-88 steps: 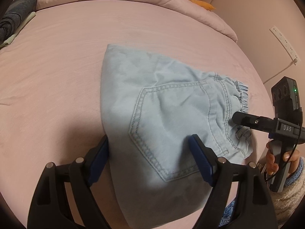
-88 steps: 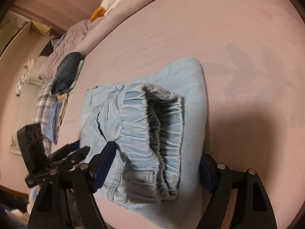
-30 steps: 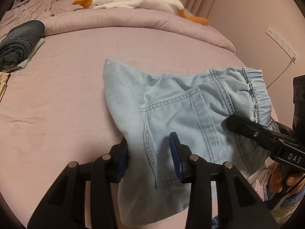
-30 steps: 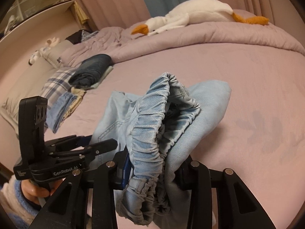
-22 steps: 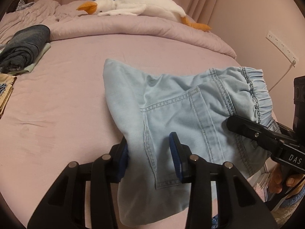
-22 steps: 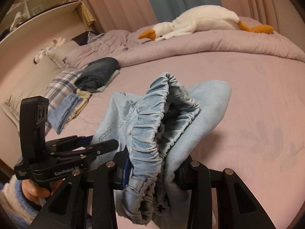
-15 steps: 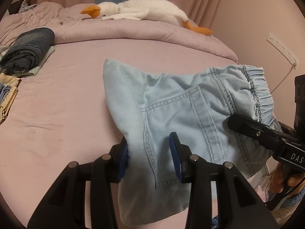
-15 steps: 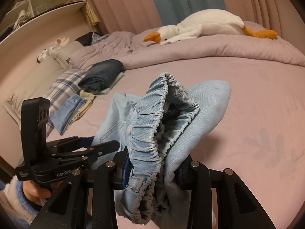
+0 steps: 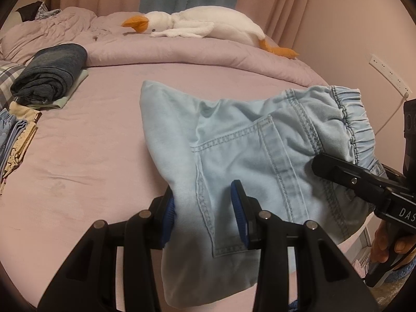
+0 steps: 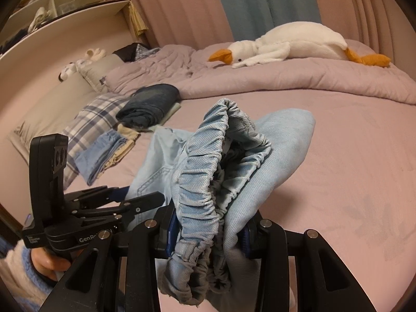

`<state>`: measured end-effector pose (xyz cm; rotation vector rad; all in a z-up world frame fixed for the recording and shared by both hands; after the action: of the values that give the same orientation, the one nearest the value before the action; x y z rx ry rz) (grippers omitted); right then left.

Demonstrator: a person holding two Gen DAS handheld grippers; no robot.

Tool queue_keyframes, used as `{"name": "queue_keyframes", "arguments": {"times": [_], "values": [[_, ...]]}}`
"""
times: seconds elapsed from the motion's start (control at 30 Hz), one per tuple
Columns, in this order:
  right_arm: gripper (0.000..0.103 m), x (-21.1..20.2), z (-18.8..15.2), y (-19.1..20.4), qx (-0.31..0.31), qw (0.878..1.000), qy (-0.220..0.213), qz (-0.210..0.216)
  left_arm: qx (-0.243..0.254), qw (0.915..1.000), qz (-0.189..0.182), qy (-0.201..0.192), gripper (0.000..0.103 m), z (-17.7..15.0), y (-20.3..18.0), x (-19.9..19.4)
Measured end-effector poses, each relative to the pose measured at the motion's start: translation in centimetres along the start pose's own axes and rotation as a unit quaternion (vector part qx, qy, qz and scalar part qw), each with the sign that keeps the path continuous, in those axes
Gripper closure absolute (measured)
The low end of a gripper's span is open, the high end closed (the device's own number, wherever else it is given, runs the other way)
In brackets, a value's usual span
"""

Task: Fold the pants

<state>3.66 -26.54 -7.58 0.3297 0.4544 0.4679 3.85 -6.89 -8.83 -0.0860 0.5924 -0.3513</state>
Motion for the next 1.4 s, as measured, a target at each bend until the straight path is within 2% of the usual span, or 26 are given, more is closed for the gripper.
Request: {"name": "queue_keyframes", "arguments": {"times": [0.77,1.4], "values": [[0.063,1.8,1.2,2.0,-0.025,1.0,-0.002,0.019,-0.007,0.9996,0.027,-0.008,0.065,1.2,2.5,-0.1],[0.063,5.0,1.6,2.7,-0.03,0.999,0.009,0.031,-0.012,0.9987,0.049,-0.004,0.065,2.4,5.3,2.1]]}}
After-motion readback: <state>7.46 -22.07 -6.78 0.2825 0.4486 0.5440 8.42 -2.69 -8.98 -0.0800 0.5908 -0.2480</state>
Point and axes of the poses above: each gripper's, at about its wrist camera, not at the fingertips, and x roughly the way its jaws point, y to its left, z to its top, the point moved 1 cm from there along x, roughly the way its jaws point, and after that the axes turned 12 degrees about -y, right-handed, at the moved point
